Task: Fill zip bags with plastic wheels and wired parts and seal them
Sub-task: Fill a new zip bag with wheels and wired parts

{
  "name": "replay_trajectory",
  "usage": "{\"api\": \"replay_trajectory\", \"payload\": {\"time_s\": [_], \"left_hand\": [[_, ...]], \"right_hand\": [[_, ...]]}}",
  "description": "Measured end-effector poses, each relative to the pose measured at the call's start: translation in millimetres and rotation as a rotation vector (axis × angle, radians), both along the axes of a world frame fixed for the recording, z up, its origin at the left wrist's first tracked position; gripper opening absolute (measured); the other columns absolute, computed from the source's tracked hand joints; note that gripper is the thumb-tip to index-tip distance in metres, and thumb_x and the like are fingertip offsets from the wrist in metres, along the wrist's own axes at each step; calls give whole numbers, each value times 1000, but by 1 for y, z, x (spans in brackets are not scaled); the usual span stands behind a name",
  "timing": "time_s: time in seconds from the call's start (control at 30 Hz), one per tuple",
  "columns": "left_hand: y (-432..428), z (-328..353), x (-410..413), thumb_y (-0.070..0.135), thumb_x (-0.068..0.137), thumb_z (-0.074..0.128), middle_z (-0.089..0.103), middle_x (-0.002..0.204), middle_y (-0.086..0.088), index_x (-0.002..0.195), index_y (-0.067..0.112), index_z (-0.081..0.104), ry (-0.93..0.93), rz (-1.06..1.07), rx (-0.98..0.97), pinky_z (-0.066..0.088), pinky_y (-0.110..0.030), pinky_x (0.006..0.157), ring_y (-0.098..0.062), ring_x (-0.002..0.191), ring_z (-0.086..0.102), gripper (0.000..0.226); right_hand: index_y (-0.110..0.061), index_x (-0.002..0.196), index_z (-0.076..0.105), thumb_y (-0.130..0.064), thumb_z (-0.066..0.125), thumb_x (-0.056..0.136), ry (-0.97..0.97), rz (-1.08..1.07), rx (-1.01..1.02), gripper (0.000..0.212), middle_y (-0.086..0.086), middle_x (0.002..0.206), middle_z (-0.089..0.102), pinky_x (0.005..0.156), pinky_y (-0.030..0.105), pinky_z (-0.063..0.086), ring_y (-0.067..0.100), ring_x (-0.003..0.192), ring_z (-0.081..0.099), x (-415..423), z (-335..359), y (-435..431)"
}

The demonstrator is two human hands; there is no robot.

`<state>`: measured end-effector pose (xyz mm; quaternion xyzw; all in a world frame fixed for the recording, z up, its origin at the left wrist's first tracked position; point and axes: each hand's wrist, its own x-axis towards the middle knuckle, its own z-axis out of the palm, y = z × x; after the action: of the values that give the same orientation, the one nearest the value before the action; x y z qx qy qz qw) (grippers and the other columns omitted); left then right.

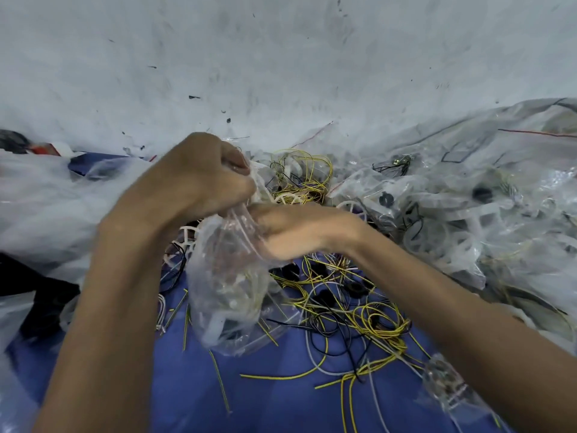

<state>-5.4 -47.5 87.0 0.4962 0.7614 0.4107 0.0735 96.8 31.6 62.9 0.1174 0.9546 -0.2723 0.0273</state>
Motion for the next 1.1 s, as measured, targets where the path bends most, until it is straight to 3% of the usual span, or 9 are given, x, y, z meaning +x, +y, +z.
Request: {"api": "replay_trajectory", "payload": {"time_s": [0.13,0.23,0.3,0.47,0.6,0.73,0.83,1.0,1.1], "left_hand": [[1,-4,5,14,79,62,66,61,8,102,20,68,-4,-4,-39,40,-21,55,1,36,54,25],[-1,-2,-2,17,79,64,67,58,5,110,19,65,-53,26,7,44,-23,61,0,37,55,32],[-1,-2,-5,16,78,63,64,48,5,111,18,65,-60,45,8,42,-24,61,1,38,55,32],[7,-8,4,21,76,63,63,46,6,105,12,67,-73,8,-55,44,-25,63,-9,59,58,31],[6,-7,3,33,55,51,67,53,4,71,14,71,-110,-2,-3,53,-34,73,-13,65,66,32],[12,-8,-10,28,80,54,67,55,-1,88,2,68,-240,43,80,49,-42,84,-22,70,68,31],[14,-12,-22,23,89,54,70,63,-3,90,8,68,-325,-32,91,46,-45,96,-14,64,67,20],[6,-24,-39,37,89,57,66,86,17,87,32,70,10,-186,91,45,-28,81,-3,87,61,14],[-1,-28,-50,27,87,61,68,83,16,84,37,69,-1,-285,183,44,-23,77,-7,82,60,13]], "right_hand": [[-10,79,56,-18,51,92,-382,-53,218,16,-6,64,52,50,14,41,11,63,48,-9,7,7],[-12,112,54,-29,49,93,-276,-126,422,25,-8,79,51,49,16,40,12,71,47,-4,25,10],[-8,129,45,-25,40,98,-161,-125,377,35,-3,100,52,69,15,38,10,83,46,-3,13,5],[-1,101,55,-23,34,100,-208,-34,384,31,5,93,53,59,17,34,19,80,47,9,4,0],[-5,100,63,-24,39,99,207,-15,405,31,-3,84,62,68,22,41,4,74,56,37,31,11],[-13,86,67,-52,43,88,293,-91,294,45,-11,76,63,65,11,44,-1,69,59,81,18,15],[-17,82,58,-38,57,86,409,-165,358,21,-8,95,51,78,11,37,3,87,49,82,-17,23],[-9,78,60,-31,63,81,601,-423,-131,22,1,87,63,77,31,53,20,89,63,82,-54,45],[-16,77,65,-22,65,75,692,-375,-461,6,-1,74,69,65,21,55,13,72,69,84,-62,49]]}}
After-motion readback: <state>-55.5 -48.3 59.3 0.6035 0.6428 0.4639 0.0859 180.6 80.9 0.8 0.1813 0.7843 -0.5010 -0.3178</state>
